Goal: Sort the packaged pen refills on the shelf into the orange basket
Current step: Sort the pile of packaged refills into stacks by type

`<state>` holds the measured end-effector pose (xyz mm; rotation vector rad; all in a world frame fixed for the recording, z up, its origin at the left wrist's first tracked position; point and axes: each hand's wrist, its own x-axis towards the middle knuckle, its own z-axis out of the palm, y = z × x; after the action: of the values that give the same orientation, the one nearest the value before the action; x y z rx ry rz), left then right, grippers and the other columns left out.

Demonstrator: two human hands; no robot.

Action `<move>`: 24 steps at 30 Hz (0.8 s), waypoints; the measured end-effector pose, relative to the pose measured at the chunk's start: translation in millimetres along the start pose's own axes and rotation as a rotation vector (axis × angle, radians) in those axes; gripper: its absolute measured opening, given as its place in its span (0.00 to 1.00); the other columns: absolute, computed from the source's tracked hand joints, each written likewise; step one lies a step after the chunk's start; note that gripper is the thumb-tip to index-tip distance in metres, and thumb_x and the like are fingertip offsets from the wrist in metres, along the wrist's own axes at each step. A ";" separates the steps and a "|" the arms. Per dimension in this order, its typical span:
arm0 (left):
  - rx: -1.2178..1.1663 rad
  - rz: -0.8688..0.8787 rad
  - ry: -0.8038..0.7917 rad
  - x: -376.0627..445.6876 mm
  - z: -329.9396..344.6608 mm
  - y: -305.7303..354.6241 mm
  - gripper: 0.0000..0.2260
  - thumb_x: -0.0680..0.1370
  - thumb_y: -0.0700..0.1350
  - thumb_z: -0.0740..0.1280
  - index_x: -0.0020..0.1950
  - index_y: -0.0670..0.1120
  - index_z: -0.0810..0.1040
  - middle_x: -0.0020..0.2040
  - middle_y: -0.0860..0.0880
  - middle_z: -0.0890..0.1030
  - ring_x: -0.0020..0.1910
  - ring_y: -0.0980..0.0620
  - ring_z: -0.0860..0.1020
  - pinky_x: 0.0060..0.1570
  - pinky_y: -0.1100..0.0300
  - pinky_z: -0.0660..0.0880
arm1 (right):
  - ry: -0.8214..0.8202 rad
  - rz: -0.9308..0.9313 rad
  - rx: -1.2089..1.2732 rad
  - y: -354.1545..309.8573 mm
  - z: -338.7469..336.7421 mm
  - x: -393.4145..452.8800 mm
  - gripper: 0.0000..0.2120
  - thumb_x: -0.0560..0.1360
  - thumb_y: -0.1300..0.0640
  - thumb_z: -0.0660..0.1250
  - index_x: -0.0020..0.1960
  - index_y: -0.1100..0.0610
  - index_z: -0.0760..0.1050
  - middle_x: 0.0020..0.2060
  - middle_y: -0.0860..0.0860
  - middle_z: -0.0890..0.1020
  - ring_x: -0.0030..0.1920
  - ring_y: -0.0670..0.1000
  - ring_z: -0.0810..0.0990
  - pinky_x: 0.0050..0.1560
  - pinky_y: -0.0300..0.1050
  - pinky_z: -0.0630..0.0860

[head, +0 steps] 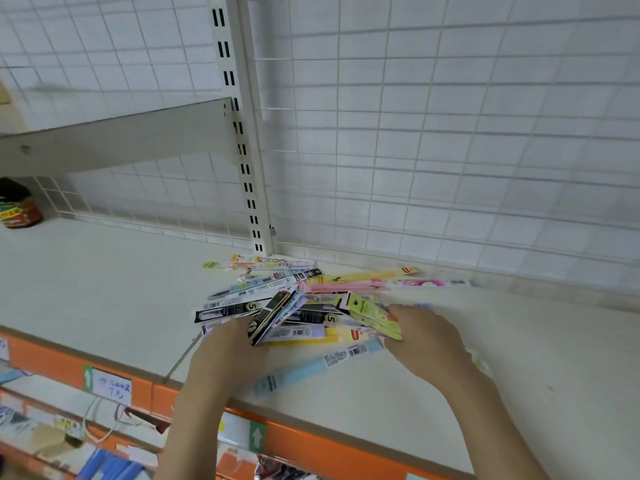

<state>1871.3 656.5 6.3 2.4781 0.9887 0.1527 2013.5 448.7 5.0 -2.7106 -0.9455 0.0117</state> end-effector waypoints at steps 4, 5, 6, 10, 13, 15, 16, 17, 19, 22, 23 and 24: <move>0.028 -0.037 -0.095 -5.8 -6.0 8.7 0.18 0.61 0.62 0.65 0.35 0.49 0.68 0.34 0.51 0.72 0.38 0.48 0.72 0.35 0.60 0.66 | 0.100 0.082 -0.001 9.5 -6.2 -4.6 0.08 0.76 0.47 0.60 0.50 0.50 0.72 0.48 0.48 0.80 0.50 0.54 0.78 0.39 0.43 0.67; 0.003 -0.039 -0.094 -8.1 -8.4 11.3 0.17 0.59 0.61 0.63 0.34 0.49 0.68 0.33 0.51 0.72 0.35 0.49 0.72 0.32 0.60 0.65 | 0.120 0.096 0.008 10.3 -8.3 -5.6 0.09 0.77 0.45 0.60 0.49 0.51 0.72 0.46 0.48 0.80 0.49 0.54 0.79 0.39 0.43 0.68; -0.026 -0.045 -0.087 -10.4 -10.6 13.1 0.16 0.59 0.60 0.63 0.32 0.48 0.68 0.32 0.51 0.72 0.32 0.51 0.71 0.29 0.61 0.65 | 0.135 0.106 0.021 10.6 -10.3 -6.8 0.11 0.77 0.44 0.60 0.49 0.51 0.72 0.45 0.48 0.80 0.48 0.54 0.79 0.39 0.44 0.69; -0.051 -0.029 -0.037 -9.5 -15.3 7.2 0.14 0.71 0.47 0.68 0.30 0.46 0.66 0.28 0.50 0.71 0.29 0.50 0.69 0.26 0.61 0.62 | 0.174 0.132 0.074 7.7 -15.5 -12.7 0.13 0.77 0.42 0.59 0.49 0.51 0.72 0.40 0.48 0.79 0.46 0.55 0.77 0.41 0.45 0.71; -0.085 -0.005 -0.005 -6.2 -23.2 1.5 0.10 0.73 0.42 0.63 0.32 0.44 0.69 0.29 0.45 0.76 0.34 0.44 0.78 0.33 0.56 0.70 | 0.220 0.141 0.077 4.2 -13.1 -16.4 0.11 0.77 0.46 0.60 0.48 0.53 0.72 0.31 0.46 0.69 0.41 0.52 0.69 0.39 0.46 0.70; -0.161 0.012 0.028 -5.7 -30.8 2.1 0.09 0.74 0.42 0.62 0.35 0.40 0.71 0.34 0.39 0.80 0.39 0.41 0.81 0.40 0.53 0.75 | 0.238 0.154 0.106 0.3 -12.3 -18.2 0.09 0.78 0.49 0.61 0.47 0.55 0.70 0.30 0.46 0.66 0.40 0.52 0.67 0.39 0.47 0.70; -0.194 0.030 0.054 -5.9 -34.2 3.5 0.10 0.75 0.43 0.62 0.34 0.40 0.70 0.36 0.38 0.80 0.40 0.41 0.81 0.41 0.52 0.75 | 0.238 0.163 0.127 -1.5 -12.1 -18.8 0.08 0.78 0.50 0.61 0.47 0.55 0.69 0.30 0.46 0.67 0.39 0.53 0.68 0.39 0.48 0.71; -0.227 0.052 0.081 -5.5 -36.4 5.0 0.12 0.75 0.44 0.62 0.33 0.41 0.69 0.36 0.37 0.80 0.40 0.41 0.81 0.40 0.53 0.74 | 0.236 0.175 0.152 -3.0 -11.7 -19.4 0.08 0.78 0.51 0.61 0.47 0.55 0.67 0.31 0.48 0.70 0.39 0.55 0.70 0.39 0.48 0.72; -0.300 0.086 0.142 -4.1 -38.1 8.5 0.14 0.76 0.47 0.64 0.33 0.41 0.70 0.34 0.39 0.80 0.39 0.41 0.81 0.39 0.55 0.73 | 0.241 0.216 0.216 -5.9 -12.0 -20.8 0.08 0.78 0.52 0.62 0.48 0.56 0.66 0.36 0.52 0.78 0.41 0.59 0.76 0.42 0.51 0.75; -0.398 0.124 0.237 -0.3 -36.3 14.1 0.08 0.74 0.49 0.69 0.42 0.46 0.75 0.32 0.49 0.79 0.38 0.45 0.78 0.34 0.60 0.70 | 0.293 0.245 0.273 -10.0 -12.7 -23.4 0.10 0.77 0.52 0.62 0.55 0.57 0.68 0.42 0.55 0.82 0.44 0.61 0.80 0.44 0.54 0.77; -0.416 0.133 0.253 0.8 -35.2 15.9 0.06 0.73 0.47 0.70 0.44 0.48 0.74 0.33 0.52 0.78 0.38 0.45 0.76 0.32 0.61 0.68 | 0.316 0.255 0.292 -12.7 -13.8 -25.0 0.12 0.77 0.51 0.62 0.57 0.57 0.68 0.42 0.54 0.82 0.44 0.61 0.79 0.44 0.54 0.77; -0.432 0.153 0.265 2.1 -33.8 18.0 0.07 0.73 0.44 0.70 0.47 0.48 0.74 0.33 0.53 0.77 0.38 0.45 0.75 0.32 0.60 0.67 | 0.339 0.271 0.316 -15.5 -15.0 -26.8 0.15 0.77 0.51 0.63 0.59 0.57 0.68 0.43 0.54 0.81 0.45 0.61 0.79 0.44 0.53 0.76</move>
<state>1875.0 659.3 44.4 2.1617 0.7647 0.6842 1984.4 440.2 21.3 -2.4203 -0.4352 -0.2190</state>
